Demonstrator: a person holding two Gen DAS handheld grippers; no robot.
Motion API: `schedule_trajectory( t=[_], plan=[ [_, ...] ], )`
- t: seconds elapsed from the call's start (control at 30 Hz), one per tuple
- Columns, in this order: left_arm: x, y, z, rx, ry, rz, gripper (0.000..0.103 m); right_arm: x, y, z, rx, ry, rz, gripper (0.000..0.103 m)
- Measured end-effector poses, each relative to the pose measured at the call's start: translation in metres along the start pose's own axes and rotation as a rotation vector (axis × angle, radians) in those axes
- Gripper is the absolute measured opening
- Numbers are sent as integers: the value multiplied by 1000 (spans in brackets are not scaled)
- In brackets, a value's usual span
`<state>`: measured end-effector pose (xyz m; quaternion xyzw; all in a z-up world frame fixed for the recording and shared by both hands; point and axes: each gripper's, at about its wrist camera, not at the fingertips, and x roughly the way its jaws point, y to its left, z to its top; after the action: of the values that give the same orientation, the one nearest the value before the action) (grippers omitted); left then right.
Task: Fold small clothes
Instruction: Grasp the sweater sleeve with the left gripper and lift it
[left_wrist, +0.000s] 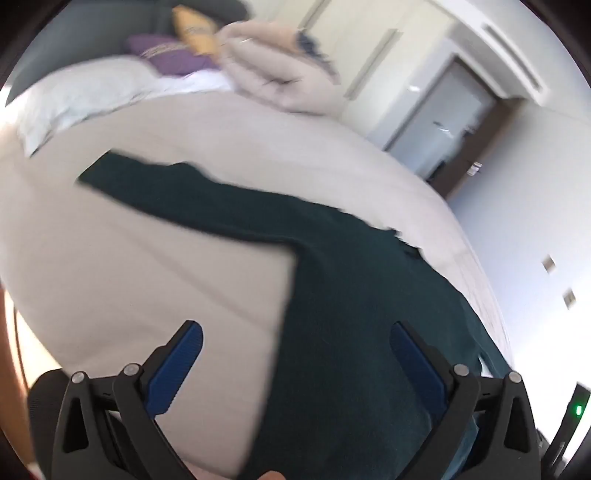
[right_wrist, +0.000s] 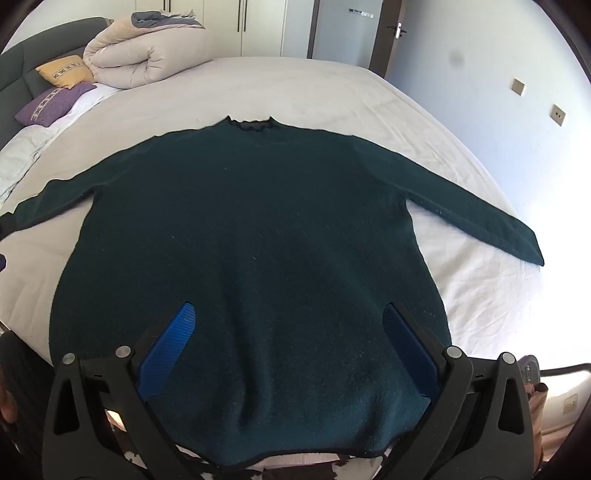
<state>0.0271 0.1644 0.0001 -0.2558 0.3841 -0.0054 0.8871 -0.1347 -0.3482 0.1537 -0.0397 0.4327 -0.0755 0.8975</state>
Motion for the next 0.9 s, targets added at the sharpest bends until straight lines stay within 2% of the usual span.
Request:
schedule_trajectory(
  t=[0.03,0.1,0.23,0.3,0.4,0.47,0.53,0.57,0.63,0.7,0.9],
  plan=[
    [2,10,7,-20,26,-1,103,0,3,2,-6,-2,1,103],
    [4,34,22,-94,26,0,103,0,9,6,-18,-2,6,103],
    [5,107,54,-381,-49,-105,103,4,20,10,-44,5,11,103],
    [10,138,69,-492,-82,-141,103,8,27,14,-45,18,22,103],
    [22,165,87,-581,-131,-135,102,18,35,20,-53,35,21,103],
    [34,180,96,-638,-148,-133,101,25,39,16,-40,55,50,103],
    [52,197,101,-715,-134,-142,86,33,43,17,-38,67,53,103],
    [65,204,102,-759,-124,-156,84,37,45,18,-39,74,55,103],
    [83,213,101,-811,-106,-158,74,42,46,18,-41,90,53,103],
    [95,217,100,-841,-106,-147,70,46,46,17,-37,145,67,103],
    [99,237,110,-901,-169,-129,70,62,46,19,-15,186,80,103]
  ],
)
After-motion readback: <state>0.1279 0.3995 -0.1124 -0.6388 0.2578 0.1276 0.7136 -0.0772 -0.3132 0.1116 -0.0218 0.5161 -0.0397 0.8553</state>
